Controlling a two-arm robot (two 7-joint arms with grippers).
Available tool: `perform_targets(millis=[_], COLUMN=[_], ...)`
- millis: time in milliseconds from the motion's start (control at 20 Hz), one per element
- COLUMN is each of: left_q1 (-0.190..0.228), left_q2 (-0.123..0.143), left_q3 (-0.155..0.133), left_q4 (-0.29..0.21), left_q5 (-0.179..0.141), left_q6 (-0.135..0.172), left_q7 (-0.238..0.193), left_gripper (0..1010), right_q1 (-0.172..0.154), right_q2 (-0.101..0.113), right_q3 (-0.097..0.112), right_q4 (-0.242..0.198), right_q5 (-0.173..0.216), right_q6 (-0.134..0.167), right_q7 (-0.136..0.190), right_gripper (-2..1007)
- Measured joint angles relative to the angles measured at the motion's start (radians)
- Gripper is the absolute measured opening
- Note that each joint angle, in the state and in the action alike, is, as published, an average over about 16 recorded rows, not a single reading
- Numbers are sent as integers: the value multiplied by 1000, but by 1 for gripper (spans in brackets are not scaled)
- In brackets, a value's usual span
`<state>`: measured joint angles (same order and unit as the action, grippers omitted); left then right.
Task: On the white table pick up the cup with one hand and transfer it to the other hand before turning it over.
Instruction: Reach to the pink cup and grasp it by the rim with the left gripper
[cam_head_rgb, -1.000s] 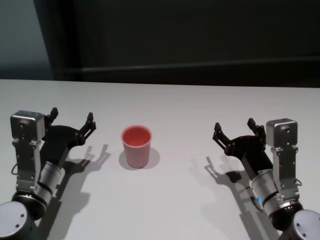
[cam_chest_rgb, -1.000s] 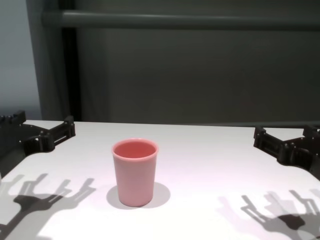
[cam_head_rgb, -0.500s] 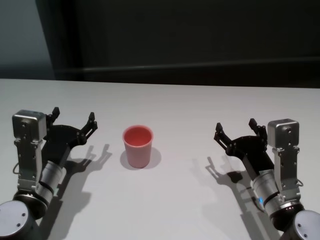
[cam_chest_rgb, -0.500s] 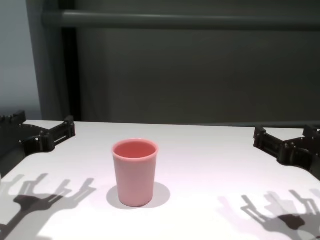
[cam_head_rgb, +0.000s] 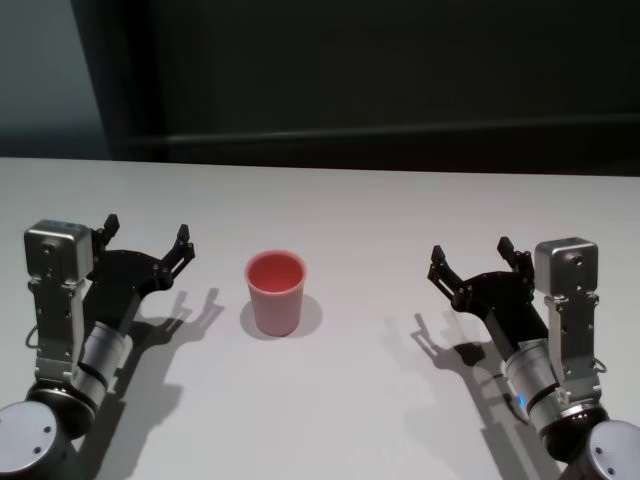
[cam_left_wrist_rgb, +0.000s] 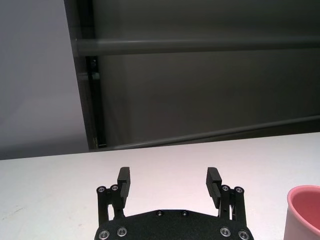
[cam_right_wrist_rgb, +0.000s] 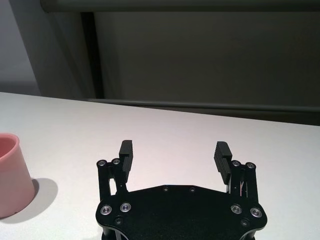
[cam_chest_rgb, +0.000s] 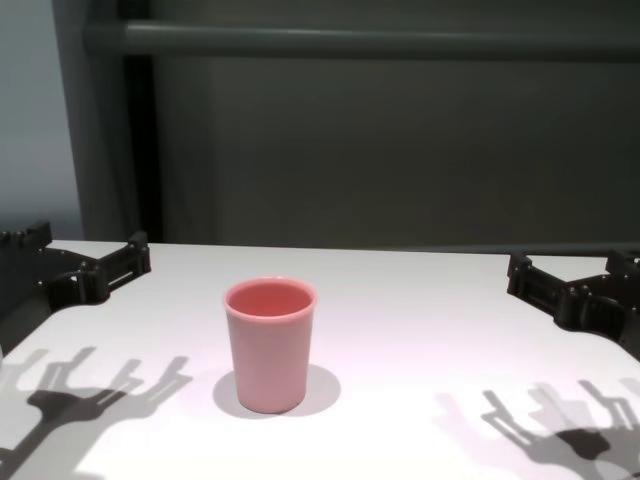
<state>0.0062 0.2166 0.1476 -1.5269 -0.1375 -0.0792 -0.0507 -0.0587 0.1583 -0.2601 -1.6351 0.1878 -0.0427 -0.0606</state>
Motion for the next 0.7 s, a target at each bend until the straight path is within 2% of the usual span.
perform_targets(millis=[700], left_q1=[0], left_q2=[0], left_q3=[0], left_q4=[0], left_q5=[0], left_q6=[0], left_q7=[0], left_gripper=[1001], right_q1=[0], right_q2=[0], right_q3=[0], right_q4=[0], right_q5=[0], right_q6=[0], right_q7=[0], right_gripper=[1002])
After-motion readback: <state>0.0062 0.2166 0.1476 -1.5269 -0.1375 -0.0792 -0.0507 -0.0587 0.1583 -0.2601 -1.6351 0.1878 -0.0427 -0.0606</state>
